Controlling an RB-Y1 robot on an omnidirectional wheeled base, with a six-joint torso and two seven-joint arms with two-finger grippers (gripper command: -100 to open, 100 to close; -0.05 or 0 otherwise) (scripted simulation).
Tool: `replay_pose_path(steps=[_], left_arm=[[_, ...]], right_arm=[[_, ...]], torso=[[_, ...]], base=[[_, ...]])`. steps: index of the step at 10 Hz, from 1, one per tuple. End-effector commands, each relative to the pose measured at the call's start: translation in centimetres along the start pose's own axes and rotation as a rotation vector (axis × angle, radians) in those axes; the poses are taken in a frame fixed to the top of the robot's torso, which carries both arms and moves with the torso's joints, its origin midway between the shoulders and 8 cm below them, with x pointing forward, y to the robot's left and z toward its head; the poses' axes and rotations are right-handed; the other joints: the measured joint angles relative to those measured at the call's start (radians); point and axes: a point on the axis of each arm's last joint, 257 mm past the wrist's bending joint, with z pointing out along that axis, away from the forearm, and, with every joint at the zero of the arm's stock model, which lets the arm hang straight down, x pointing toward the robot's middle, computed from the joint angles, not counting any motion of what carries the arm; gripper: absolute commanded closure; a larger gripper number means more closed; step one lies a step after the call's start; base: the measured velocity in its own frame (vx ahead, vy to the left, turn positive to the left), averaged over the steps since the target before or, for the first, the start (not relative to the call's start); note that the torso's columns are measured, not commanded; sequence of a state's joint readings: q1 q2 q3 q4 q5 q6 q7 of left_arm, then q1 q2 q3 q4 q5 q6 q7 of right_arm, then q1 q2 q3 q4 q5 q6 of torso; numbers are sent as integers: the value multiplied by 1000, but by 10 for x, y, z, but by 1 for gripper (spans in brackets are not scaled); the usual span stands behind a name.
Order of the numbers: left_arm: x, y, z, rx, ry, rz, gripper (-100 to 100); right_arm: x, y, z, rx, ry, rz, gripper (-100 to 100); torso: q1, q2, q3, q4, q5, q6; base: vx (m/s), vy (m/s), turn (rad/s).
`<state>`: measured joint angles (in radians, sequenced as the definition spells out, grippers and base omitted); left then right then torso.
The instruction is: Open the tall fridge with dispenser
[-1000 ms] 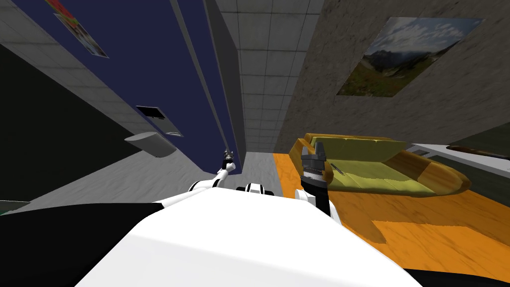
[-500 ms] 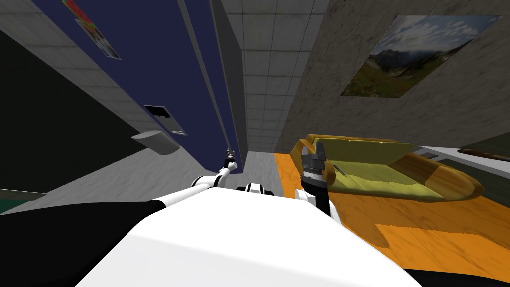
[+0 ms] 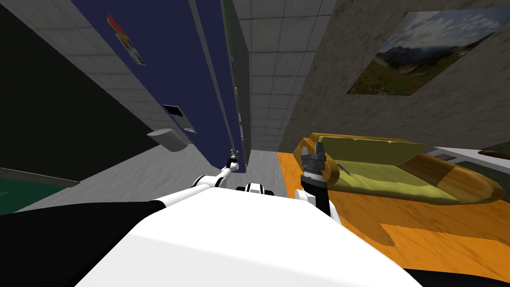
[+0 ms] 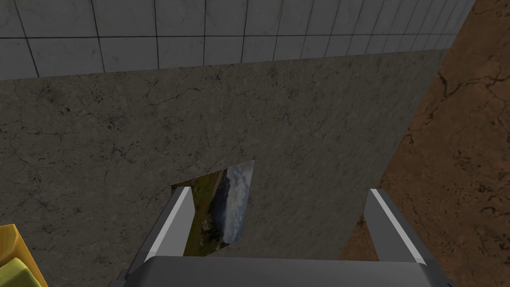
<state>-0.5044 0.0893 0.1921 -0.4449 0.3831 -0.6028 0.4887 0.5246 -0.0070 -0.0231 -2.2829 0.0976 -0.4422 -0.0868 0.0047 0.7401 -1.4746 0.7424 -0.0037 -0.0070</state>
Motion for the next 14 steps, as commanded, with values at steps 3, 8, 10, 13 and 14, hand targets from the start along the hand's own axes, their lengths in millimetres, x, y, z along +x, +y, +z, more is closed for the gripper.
replay_pose_path(steps=[3,8,10,13,14], left_arm=[[26,11,1,-45,79,18,100],[71,55,-12,-167,199,31,100],[84,70,-19,-210,236,35,100],[107,99,-35,-292,299,37,100],[110,103,-37,-300,306,43,100]], right_arm=[[0,0,0,0,0,0,0],[0,0,0,0,0,0,0],[0,0,0,0,0,0,0],[0,0,0,0,0,0,0],[0,0,0,0,0,0,0]], torso=[[-1,-3,-1,2,-1,-2],[5,2,2,3,0,-4],[-1,-2,0,3,-1,-1],[-3,-2,0,1,0,2],[-4,0,0,0,1,3]], base=[[-89,80,66],[-124,135,98],[-117,126,99],[-115,131,100],[-91,113,83]])
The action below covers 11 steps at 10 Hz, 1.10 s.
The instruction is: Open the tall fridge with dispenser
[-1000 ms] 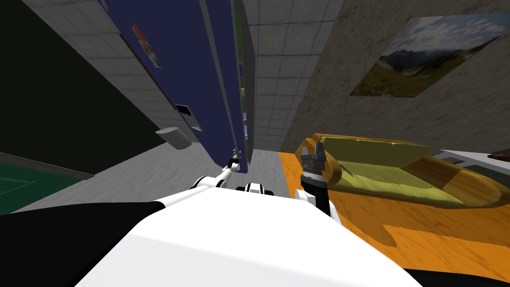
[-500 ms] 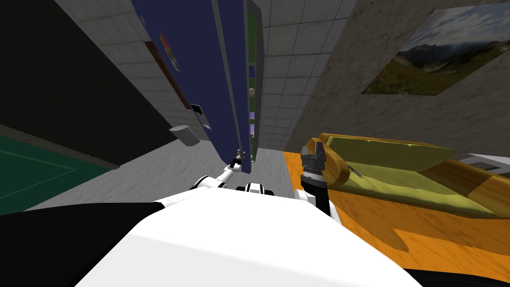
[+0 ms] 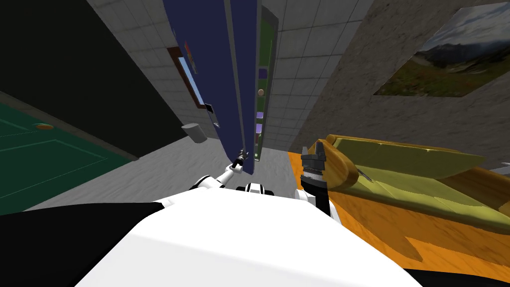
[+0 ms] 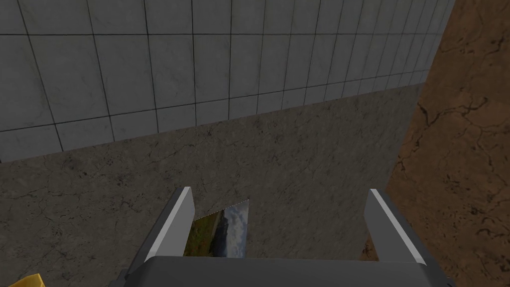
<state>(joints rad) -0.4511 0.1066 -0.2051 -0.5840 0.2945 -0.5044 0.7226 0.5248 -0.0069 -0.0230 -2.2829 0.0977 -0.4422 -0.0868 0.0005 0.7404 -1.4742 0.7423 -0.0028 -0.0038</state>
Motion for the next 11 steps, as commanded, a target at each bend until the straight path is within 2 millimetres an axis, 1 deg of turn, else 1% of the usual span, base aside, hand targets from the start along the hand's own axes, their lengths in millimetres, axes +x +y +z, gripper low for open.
replay_pose_path(steps=[1,2,3,4,5,6,7,8,9,10,11], left_arm=[[5,6,1,-17,13,2,100],[3,5,-2,-5,2,4,100],[3,5,-2,-4,1,2,100],[2,1,-4,11,-6,0,100],[1,1,-4,13,-9,3,100],[0,-2,-6,26,-15,2,100],[-1,-3,-6,30,-20,3,100],[-2,-5,-8,41,-26,2,100],[-4,-6,-8,45,-32,3,100],[-4,-8,-10,55,-37,3,100],[-6,-9,-10,58,-44,3,100]], right_arm=[[0,0,0,0,0,0,0],[0,0,0,0,0,0,0],[0,0,0,0,0,0,0],[0,0,0,0,0,0,0],[0,0,0,0,0,0,0],[0,0,0,0,0,0,0],[0,0,0,0,0,0,0],[0,0,0,0,0,0,0],[0,0,0,0,0,0,0],[0,0,0,0,0,0,0],[0,0,0,0,0,0,0]], torso=[[-2,-1,0,-1,0,2],[-6,-4,-2,-2,0,3],[3,-1,-1,-2,2,5],[3,-1,-1,-2,2,3],[3,0,-1,-2,2,3],[1,-1,-1,-2,1,-1],[3,0,0,-1,1,1],[3,-3,-2,0,0,-2],[2,-3,-2,-1,1,0],[4,-4,-2,0,0,-4],[6,-4,-2,0,0,-3]], base=[[-36,46,4],[-70,199,-300],[-87,230,-299],[-110,257,-411],[-122,232,-213],[-166,266,-359],[-130,271,-272],[-162,257,-387],[-142,256,-199],[-155,272,-323],[-158,237,-230]])
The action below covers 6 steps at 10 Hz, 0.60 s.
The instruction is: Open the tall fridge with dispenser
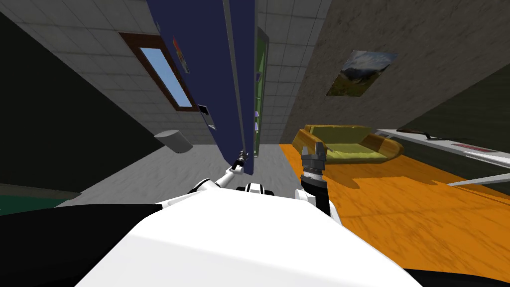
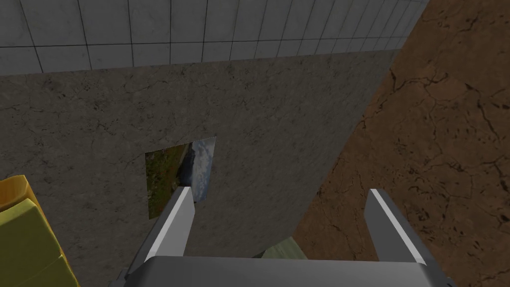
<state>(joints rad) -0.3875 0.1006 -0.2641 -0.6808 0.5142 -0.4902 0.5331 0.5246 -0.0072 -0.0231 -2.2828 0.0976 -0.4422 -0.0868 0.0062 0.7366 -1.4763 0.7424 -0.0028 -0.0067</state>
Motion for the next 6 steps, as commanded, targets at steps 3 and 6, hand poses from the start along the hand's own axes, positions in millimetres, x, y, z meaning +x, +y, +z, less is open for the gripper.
replay_pose_path(steps=[3,6], left_arm=[[-7,-19,-3,49,-26,10,100],[-11,-21,-5,62,-46,4,100]], right_arm=[[0,0,0,0,0,0,0],[0,0,0,0,0,0,0]], torso=[[-2,0,0,0,-1,-2],[0,2,1,0,0,1]], base=[[-172,234,-328],[-180,229,-257]])
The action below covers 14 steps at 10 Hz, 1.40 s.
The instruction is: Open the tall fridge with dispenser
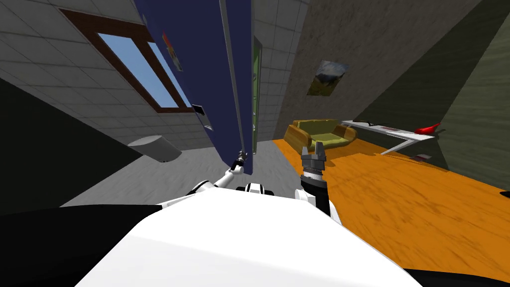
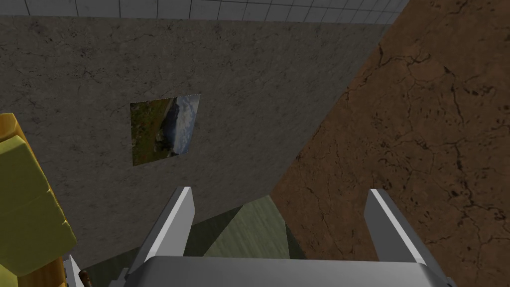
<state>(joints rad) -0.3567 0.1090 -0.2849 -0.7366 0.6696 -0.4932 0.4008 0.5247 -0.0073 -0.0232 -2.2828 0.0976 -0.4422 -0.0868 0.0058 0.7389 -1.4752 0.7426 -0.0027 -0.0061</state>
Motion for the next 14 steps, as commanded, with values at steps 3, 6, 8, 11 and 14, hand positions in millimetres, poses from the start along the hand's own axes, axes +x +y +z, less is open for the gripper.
replay_pose_path(steps=[3,6,8,11,14], left_arm=[[-7,-15,-5,38,-30,5,100],[-5,-3,-8,10,-23,5,100],[3,3,-9,-5,-4,8,100],[17,15,-12,-36,33,14,100],[31,27,-15,-68,70,19,100]], right_arm=[[0,0,0,0,0,0,0],[0,0,0,1,0,0,0],[0,0,0,0,0,0,0],[0,0,0,0,0,0,0],[0,0,0,1,0,0,0]], torso=[[-6,3,2,0,0,2],[-15,-5,-3,-2,-2,5],[-5,3,0,-3,1,8],[-1,-1,-1,-1,0,0],[-2,-2,-1,-1,0,2]], base=[[-218,220,-301],[-123,135,-107],[-155,243,-116],[-143,247,-107],[-154,218,-81]])
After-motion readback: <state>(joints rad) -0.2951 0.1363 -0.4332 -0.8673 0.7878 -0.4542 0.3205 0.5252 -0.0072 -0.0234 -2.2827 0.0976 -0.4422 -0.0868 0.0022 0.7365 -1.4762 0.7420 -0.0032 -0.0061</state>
